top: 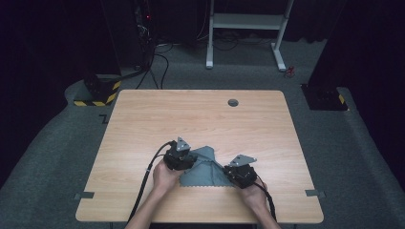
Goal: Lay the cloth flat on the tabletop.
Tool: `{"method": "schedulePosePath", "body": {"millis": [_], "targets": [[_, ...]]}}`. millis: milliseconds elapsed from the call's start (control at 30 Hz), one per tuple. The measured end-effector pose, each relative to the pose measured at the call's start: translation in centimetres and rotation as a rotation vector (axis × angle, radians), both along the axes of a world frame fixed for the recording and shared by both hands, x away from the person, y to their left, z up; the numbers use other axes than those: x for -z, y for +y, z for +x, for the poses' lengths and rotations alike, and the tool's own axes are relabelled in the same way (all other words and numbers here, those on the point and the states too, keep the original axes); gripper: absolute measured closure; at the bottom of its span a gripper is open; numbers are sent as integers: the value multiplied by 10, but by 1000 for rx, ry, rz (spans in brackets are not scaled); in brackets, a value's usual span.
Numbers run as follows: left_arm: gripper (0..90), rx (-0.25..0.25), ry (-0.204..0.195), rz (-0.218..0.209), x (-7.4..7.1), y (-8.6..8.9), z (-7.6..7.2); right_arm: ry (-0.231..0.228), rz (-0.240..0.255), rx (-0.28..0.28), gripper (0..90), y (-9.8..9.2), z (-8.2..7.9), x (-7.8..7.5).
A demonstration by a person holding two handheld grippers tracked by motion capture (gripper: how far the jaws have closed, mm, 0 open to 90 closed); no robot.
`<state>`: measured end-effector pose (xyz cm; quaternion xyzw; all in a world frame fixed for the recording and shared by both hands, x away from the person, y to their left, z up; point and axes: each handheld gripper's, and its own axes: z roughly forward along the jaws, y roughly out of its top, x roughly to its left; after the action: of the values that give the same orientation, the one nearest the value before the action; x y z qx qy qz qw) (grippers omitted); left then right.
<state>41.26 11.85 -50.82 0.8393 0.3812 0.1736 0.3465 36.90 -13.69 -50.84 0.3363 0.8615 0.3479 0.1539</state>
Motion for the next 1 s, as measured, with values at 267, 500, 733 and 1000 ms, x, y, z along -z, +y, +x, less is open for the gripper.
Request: {"method": "schedulePosePath", "body": {"millis": [267,500,733,1000], "targets": [[899,-36,-24,-32,-11,13,1,-61,-21,-45,898,0,-15,-10],[900,-141,-23,-33,-23,45,9,-86,-48,-123,899,13,-29,-10],[893,-216,51,-34,3,61,17,-53,-97,-207,888,32,-37,1],[494,-108,-4,-140,-1,58,-23,-30,80,-113,773,23,-16,-14]]}}
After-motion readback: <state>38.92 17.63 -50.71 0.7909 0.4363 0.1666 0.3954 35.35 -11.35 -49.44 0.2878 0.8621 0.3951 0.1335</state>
